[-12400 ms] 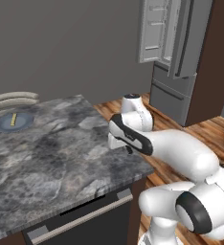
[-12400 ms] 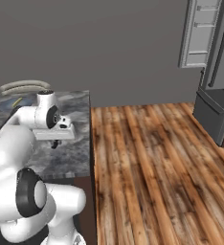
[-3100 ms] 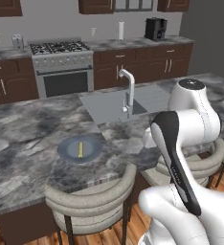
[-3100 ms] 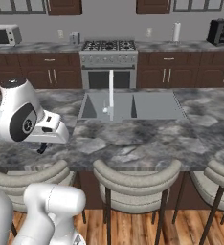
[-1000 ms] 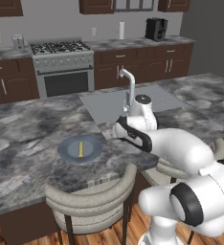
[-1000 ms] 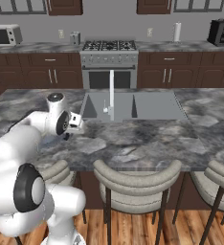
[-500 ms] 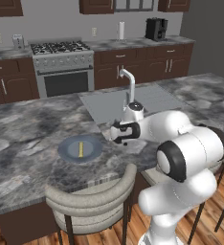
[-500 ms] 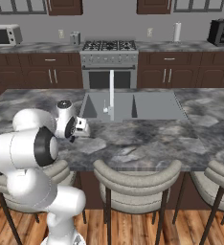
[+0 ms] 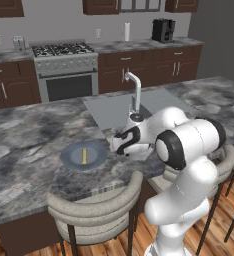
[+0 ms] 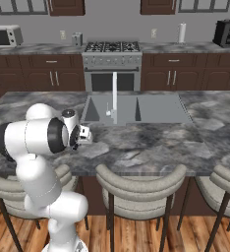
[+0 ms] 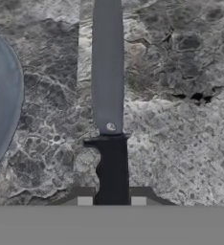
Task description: Retrieve the butter from the fridge and place it on a plate on the dining table. Then retrieve the butter knife by the fridge and place it near the plate.
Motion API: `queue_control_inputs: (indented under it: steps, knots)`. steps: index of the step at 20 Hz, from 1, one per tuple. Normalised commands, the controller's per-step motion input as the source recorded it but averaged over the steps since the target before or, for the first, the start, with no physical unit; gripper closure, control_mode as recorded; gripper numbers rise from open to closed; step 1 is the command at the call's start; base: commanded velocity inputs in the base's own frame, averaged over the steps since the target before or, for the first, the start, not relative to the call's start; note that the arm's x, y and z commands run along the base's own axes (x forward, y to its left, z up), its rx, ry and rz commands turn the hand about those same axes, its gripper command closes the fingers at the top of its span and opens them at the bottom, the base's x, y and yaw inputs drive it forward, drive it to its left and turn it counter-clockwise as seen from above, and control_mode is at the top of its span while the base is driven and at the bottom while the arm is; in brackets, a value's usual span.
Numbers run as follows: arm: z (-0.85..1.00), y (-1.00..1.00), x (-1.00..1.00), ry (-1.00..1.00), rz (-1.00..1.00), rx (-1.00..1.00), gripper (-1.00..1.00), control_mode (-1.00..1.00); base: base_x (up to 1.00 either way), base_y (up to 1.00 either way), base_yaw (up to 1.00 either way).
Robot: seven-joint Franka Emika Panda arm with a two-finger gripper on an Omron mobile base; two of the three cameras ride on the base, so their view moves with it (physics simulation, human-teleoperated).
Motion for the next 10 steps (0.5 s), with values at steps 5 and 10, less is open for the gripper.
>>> queue_control_inputs:
  steps: [5, 10]
  knots:
    - [-0.47, 0.00, 0.13, 0.01, 0.02, -0.02, 1.00, -1.00, 0.00, 0.00, 0.00]
    - [-0.15, 0.00, 0.07, 0.00, 0.01, 0.00, 1.00, -1.00, 0.00, 0.00, 0.00]
